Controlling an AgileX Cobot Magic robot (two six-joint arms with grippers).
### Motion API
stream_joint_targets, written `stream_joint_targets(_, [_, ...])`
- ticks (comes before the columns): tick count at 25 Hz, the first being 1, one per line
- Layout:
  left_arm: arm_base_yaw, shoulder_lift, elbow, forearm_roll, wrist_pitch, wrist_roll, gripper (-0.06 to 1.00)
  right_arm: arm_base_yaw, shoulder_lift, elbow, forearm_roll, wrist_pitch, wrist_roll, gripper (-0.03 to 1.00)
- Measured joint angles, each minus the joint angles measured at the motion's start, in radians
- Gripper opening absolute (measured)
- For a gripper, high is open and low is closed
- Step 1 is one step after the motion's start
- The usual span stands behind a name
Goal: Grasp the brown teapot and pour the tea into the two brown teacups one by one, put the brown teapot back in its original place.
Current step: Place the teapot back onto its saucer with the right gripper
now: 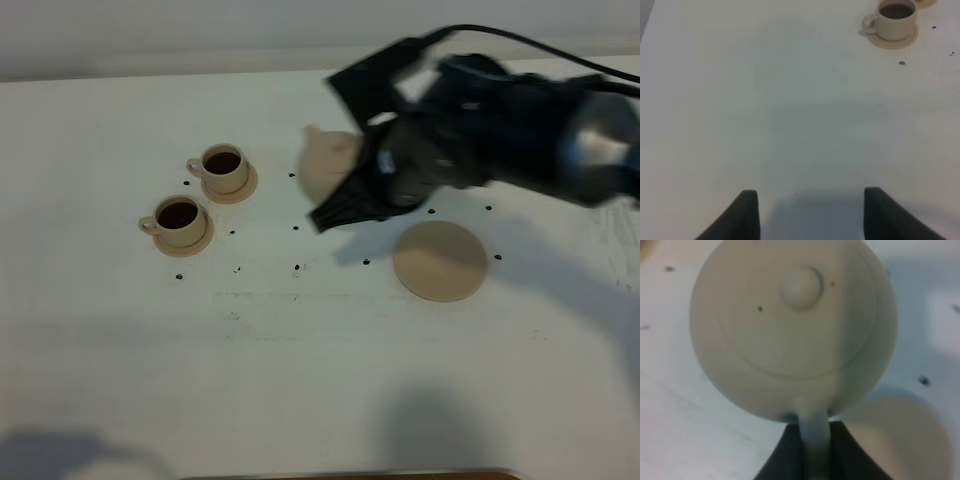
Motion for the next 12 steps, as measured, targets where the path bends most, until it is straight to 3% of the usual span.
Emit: stream_joint_targets(12, [0.0,0.0,0.0,0.0,0.0,0.0,0.53,-0.231,-0.227,0.399,-0.014,-0.149,0.12,0.08])
